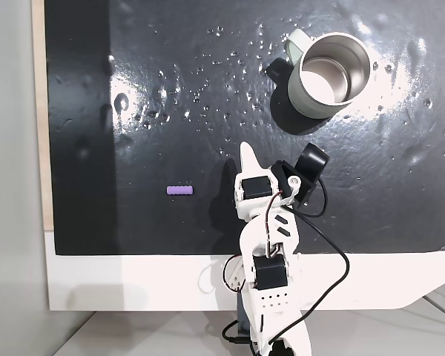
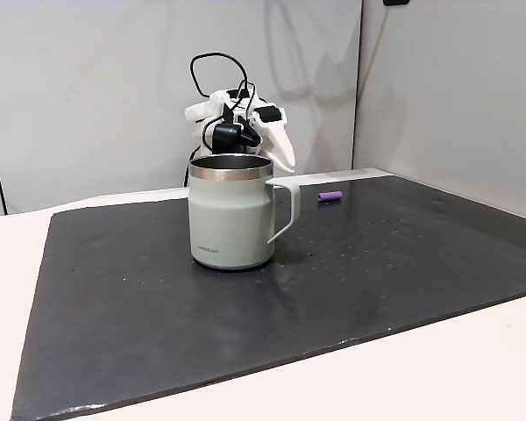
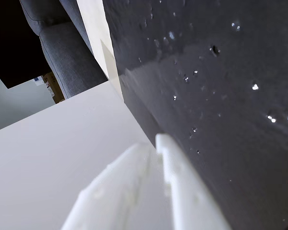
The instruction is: Grasp a pengrip and put it in the cup.
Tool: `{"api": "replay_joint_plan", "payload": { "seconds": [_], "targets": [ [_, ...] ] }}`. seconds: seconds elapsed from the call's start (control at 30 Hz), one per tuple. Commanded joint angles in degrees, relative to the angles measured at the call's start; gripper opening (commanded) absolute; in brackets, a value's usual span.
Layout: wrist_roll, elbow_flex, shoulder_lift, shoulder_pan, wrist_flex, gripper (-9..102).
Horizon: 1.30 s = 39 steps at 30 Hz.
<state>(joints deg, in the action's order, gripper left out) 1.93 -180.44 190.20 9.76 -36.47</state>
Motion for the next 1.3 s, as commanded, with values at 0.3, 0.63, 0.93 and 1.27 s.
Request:
{"api": "replay_joint_plan", "payload": {
  "seconds": [0.3,0.63,0.93,1.27],
  "targets": [
    [0.8,-2.3,0.9,-1.1,0.5,0],
    [-0.1,9.4,-5.9,2.8,-4.1,0],
    [5.6,35.5,-31.2,7.6,-14.3,0],
    [15.4,54.9,-46.9,14.9,-30.3,1]
  ]
}}
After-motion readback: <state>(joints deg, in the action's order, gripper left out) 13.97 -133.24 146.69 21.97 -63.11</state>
